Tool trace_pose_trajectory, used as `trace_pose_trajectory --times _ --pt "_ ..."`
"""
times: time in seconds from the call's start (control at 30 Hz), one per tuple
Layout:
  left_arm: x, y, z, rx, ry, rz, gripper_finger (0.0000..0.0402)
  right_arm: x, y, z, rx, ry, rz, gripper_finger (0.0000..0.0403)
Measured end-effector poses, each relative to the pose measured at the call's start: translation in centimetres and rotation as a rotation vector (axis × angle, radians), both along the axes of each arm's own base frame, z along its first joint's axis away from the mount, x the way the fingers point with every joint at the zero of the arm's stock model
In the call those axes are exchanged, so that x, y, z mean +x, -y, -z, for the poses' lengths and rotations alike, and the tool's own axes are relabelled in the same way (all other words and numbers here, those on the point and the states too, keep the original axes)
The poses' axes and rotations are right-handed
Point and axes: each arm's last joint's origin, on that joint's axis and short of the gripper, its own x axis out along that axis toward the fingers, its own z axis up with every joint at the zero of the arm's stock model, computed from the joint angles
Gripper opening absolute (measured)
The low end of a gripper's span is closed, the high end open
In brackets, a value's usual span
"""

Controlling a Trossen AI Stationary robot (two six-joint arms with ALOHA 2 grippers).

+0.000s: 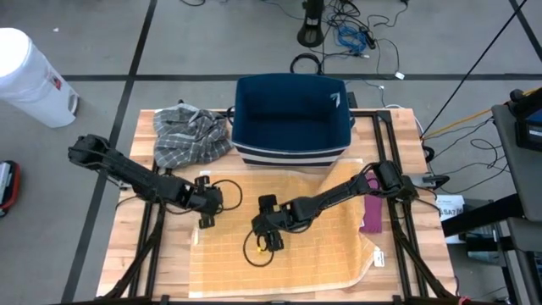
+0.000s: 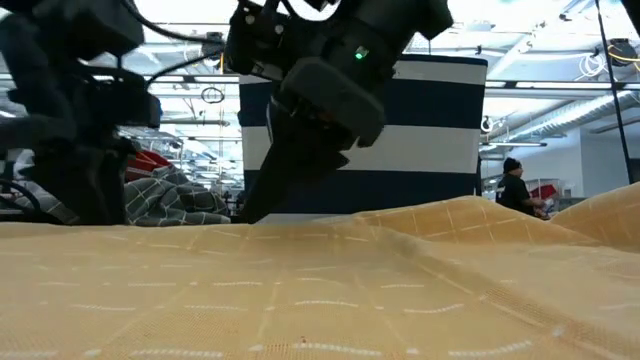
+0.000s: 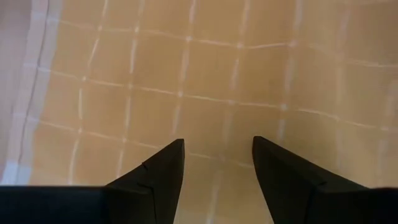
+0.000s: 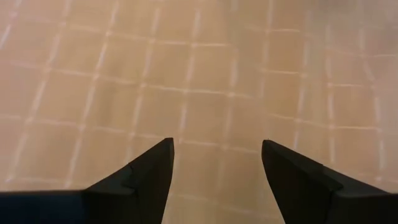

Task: Fold towel
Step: Fold the yellow towel

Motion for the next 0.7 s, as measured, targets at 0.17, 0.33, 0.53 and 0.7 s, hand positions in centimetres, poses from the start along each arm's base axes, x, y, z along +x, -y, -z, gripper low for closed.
trace_pose_trajectory --times 0.17,0.33,0.53,0.7 --pt "-0.3 -1.5 0.9 -0.041 -0.042 -0.026 0.0197 -0.9 -1.6 0.2 -0.011 -0.039 -0.005 0.0233" --pt "-0.9 -2.4 1.8 -0.056 -0.053 -0.057 0.0197 -1.8 -2.6 0.5 -0.049 -0.091 0.023 0.0233" --pt "-0.8 -3.2 2.0 -0.022 -0.055 -0.062 0.0197 -2.4 -3.2 0.6 -0.095 -0.107 0.052 0.0233" --pt "-0.9 -4.0 2.0 0.022 -0.054 -0.123 0.0197 -2.3 -3.3 -0.2 -0.066 -0.063 0.068 0.0233"
